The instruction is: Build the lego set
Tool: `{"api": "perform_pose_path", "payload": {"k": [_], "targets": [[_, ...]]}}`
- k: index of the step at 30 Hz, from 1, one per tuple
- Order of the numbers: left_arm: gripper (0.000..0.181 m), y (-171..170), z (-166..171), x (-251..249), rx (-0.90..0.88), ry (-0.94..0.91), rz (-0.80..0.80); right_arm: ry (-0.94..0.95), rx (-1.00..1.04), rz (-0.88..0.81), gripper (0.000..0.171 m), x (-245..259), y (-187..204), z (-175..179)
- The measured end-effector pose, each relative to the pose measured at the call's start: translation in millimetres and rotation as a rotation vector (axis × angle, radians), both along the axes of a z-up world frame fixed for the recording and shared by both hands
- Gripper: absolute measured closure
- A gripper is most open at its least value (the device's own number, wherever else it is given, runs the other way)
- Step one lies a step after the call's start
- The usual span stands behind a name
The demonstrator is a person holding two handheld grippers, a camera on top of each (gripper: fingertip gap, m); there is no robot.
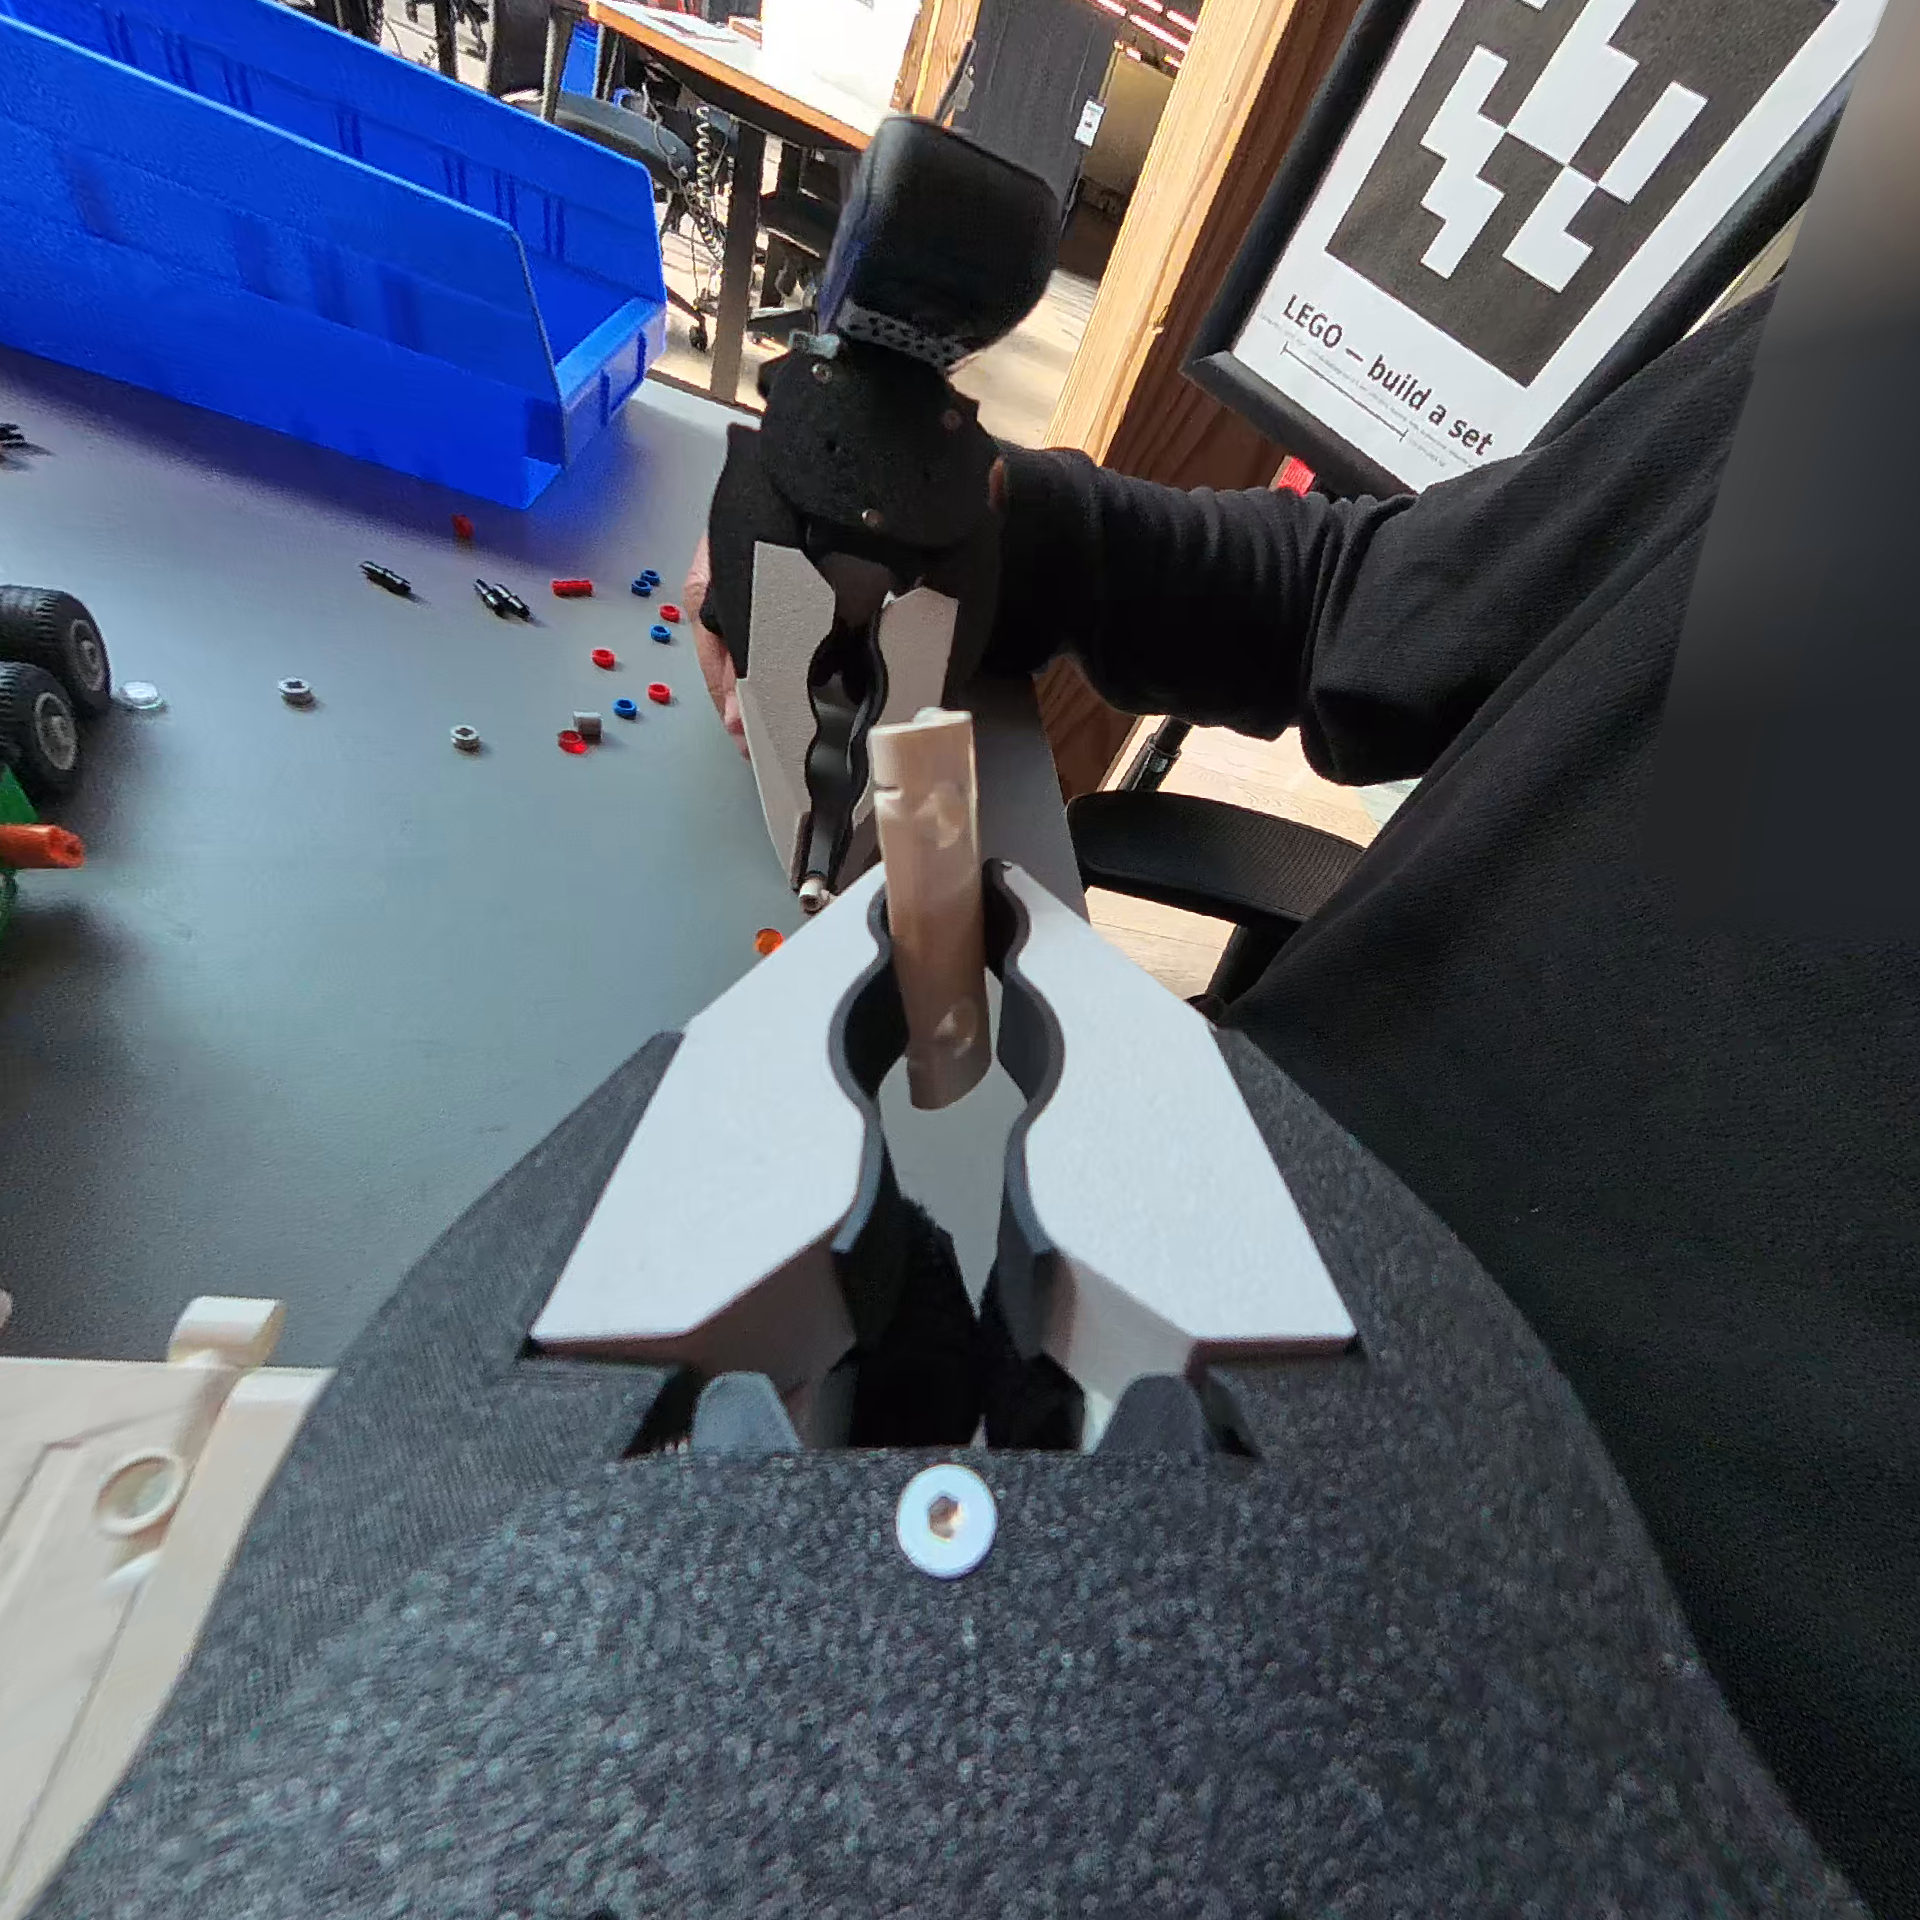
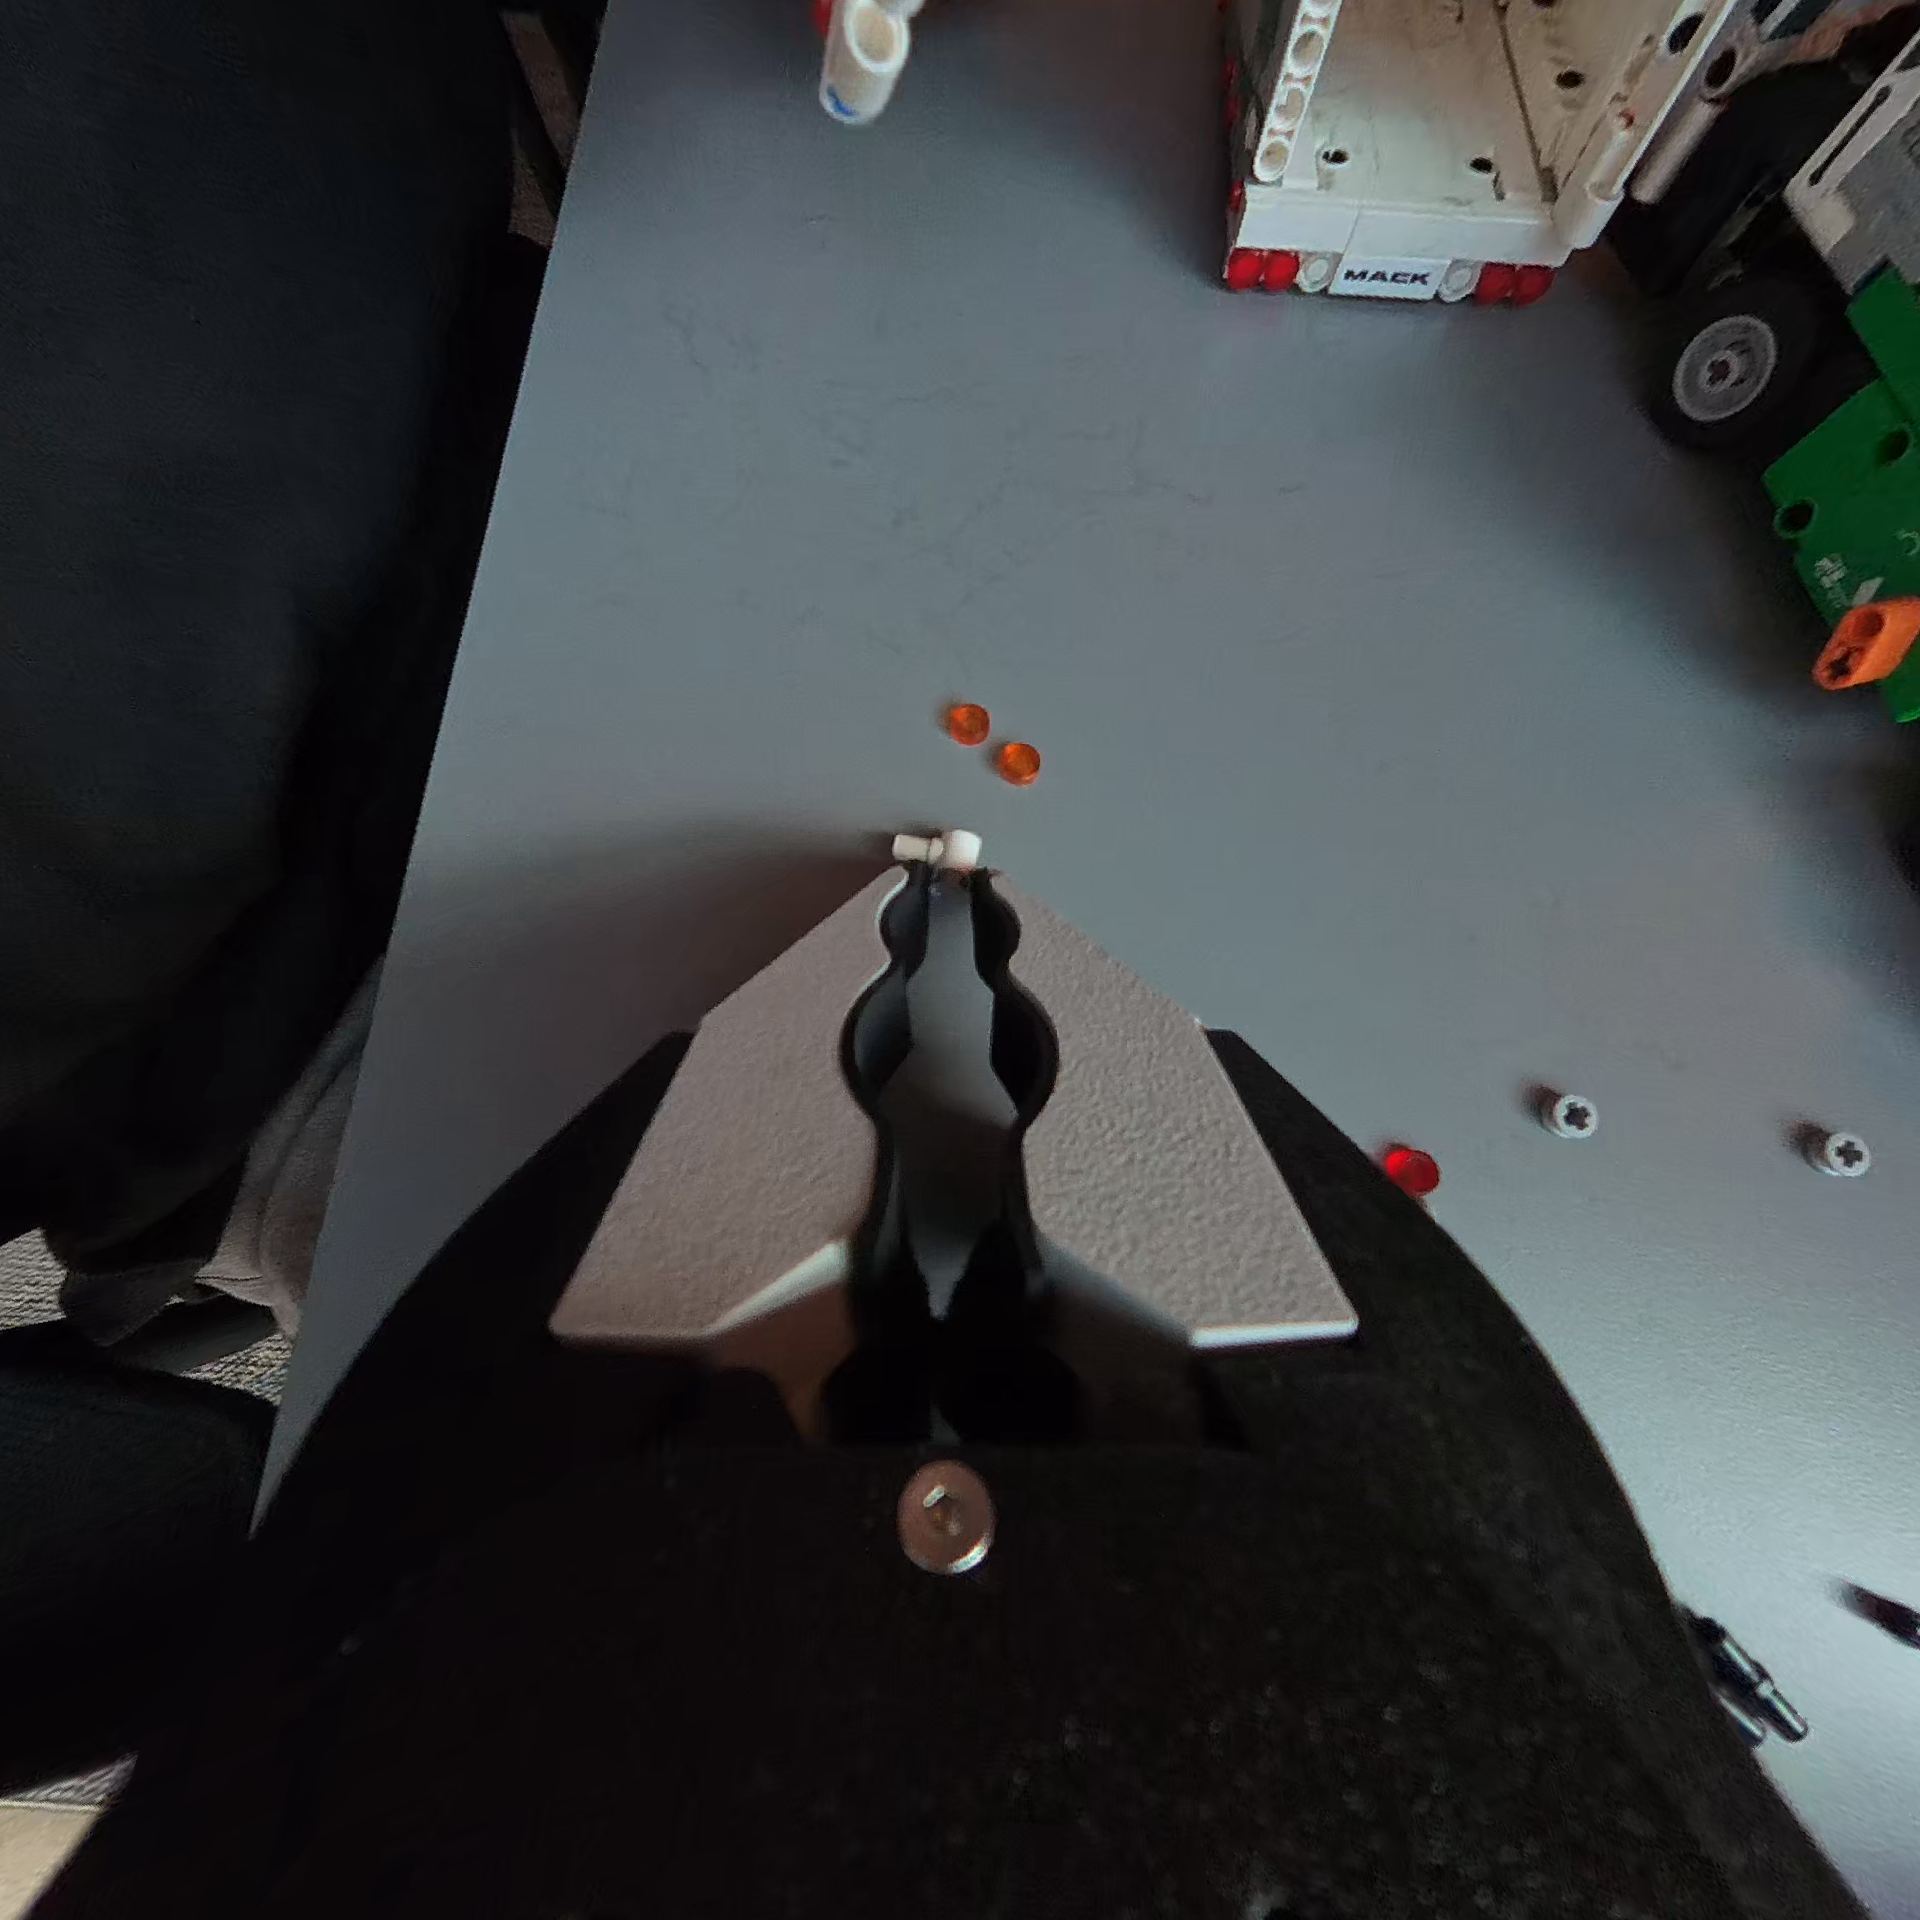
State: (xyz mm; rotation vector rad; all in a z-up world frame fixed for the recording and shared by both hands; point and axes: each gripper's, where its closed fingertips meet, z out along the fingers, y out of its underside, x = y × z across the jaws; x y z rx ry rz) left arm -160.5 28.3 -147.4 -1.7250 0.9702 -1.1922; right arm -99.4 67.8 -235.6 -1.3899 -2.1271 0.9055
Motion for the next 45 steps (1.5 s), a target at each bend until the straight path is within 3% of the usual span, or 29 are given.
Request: {"api": "perform_pose_path", "payload": {"k": [3,7,11,15,18,21,25,28,34,45], "targets": [[0.173,0,-4,2,-0.037,-0.018,0.009,0.05,0.085,-0.045,0.165,-6,4,5],[0.173,1,1,4,-0.093,-0.083,0.069,0.207,0.141,-0.186,0.165,-22,7,38],[0.173,7,16,-5,-0.196,-0.242,0.235,0.382,0.328,-0.244,0.165,-44,1,61],[0.173,2,19,-19,-0.311,-0.378,0.355,0.41,0.348,-0.223,0.165,-66,-4,53],[0.174,-3,15,-34,-0.391,-0.434,0.44,0.507,0.407,-0.193,0.165,-81,1,70],[0.174,-7,14,-49,-0.517,-0.564,0.496,0.664,0.612,-0.092,0.166,-100,-1,104],[0.174,-9,5,-64,-0.613,-0.677,0.543,0.806,0.982,0.042,0.166,-123,-4,123],[0.173,-8,-7,-73,-0.669,-0.734,0.59,0.85,1.112,0.152,0.166,-136,-11,115],[0.173,-5,-12,-76,-0.687,-0.761,0.63,0.847,1.173,0.217,0.166,-140,-34,100],[0.173,-2,-18,-77,-0.705,-0.741,0.667,0.782,1.36,0.246,0.167,-141,-37,85]]}}
